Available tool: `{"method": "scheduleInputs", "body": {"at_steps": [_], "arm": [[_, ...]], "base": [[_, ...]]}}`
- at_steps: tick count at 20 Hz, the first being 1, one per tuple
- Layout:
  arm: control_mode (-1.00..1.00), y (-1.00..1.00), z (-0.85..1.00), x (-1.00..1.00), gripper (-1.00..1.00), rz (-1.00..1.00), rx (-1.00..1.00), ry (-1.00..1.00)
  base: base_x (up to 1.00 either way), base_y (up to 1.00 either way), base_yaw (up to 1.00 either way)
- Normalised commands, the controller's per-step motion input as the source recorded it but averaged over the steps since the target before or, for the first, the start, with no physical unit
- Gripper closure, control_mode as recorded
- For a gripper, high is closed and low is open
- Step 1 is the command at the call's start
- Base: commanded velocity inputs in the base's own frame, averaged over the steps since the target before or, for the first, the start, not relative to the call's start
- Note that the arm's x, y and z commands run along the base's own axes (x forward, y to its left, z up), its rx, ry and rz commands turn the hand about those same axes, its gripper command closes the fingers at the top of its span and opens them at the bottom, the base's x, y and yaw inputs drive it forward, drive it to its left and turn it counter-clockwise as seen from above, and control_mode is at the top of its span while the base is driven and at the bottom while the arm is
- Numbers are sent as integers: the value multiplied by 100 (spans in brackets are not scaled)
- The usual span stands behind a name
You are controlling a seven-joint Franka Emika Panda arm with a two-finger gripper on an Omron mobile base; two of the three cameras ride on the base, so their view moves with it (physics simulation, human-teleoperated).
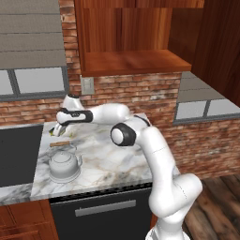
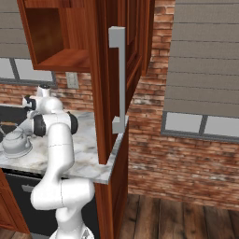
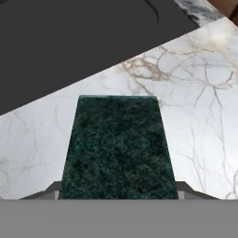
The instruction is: Open the cabinet. Pick the sponge and place it next to the sink. Then close the cabinet.
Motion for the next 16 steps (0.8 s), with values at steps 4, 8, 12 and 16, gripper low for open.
{"method": "scheduleInputs", "body": {"at_steps": [4,8,12,16], "arm": [[-100,0,-3,0,100,0,0,10],[-100,0,0,-3,100,0,-1,1],[-100,-4,0,-2,-100,-5,0,0],[-100,0,0,-1,-100,0,0,0]], "base": [[0,0,0],[0,0,0],[0,0,0],[0,0,0]]}}
